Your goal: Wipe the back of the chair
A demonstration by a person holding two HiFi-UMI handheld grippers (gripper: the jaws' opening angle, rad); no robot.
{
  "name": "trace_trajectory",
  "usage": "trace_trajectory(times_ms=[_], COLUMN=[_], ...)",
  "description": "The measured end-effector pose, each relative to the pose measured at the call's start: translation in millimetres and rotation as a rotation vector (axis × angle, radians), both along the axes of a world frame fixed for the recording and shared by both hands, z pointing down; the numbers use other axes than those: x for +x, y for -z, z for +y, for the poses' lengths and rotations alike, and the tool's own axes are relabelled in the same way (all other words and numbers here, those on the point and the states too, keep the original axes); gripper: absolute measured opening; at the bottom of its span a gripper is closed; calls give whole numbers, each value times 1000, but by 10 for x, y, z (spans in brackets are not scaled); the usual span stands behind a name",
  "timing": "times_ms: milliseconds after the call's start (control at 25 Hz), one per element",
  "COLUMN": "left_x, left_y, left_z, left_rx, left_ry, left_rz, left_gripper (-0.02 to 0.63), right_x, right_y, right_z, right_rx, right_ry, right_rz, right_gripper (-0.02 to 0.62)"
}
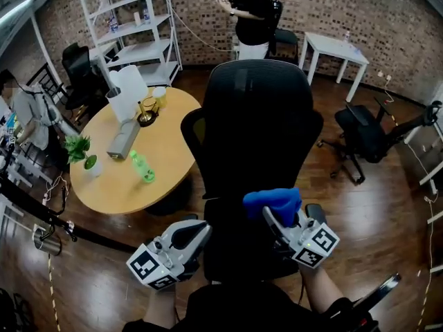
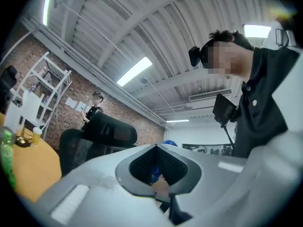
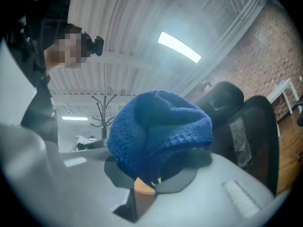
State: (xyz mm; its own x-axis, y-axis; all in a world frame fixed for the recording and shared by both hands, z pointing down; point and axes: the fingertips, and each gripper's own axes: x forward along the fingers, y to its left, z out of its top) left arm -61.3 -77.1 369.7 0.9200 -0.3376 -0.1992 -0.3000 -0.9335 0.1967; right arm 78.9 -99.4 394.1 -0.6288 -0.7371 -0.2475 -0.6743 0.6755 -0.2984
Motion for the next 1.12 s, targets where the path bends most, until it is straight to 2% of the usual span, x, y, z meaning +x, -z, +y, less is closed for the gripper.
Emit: trace_trajectory(times_ms=[160,360,560,1120], left_x=[287,473,523,600], left_y=[121,151,161,160], left_z=[57,144,180,212], left_rx=[20,18,18,17], left_ry=[-72,-111,-112,-106], left_rz=[43,64,69,66], left_gripper=[5,5,5,5], right_x=[344,462,488,477], right_y=[240,399,420,368], right_z=[384,625,672,702], right_rx=[56,97,126,136], right_ry=[-88,-110,-125,-92], right_rz=[1,-7,42,59], right_gripper=[52,52,52,52])
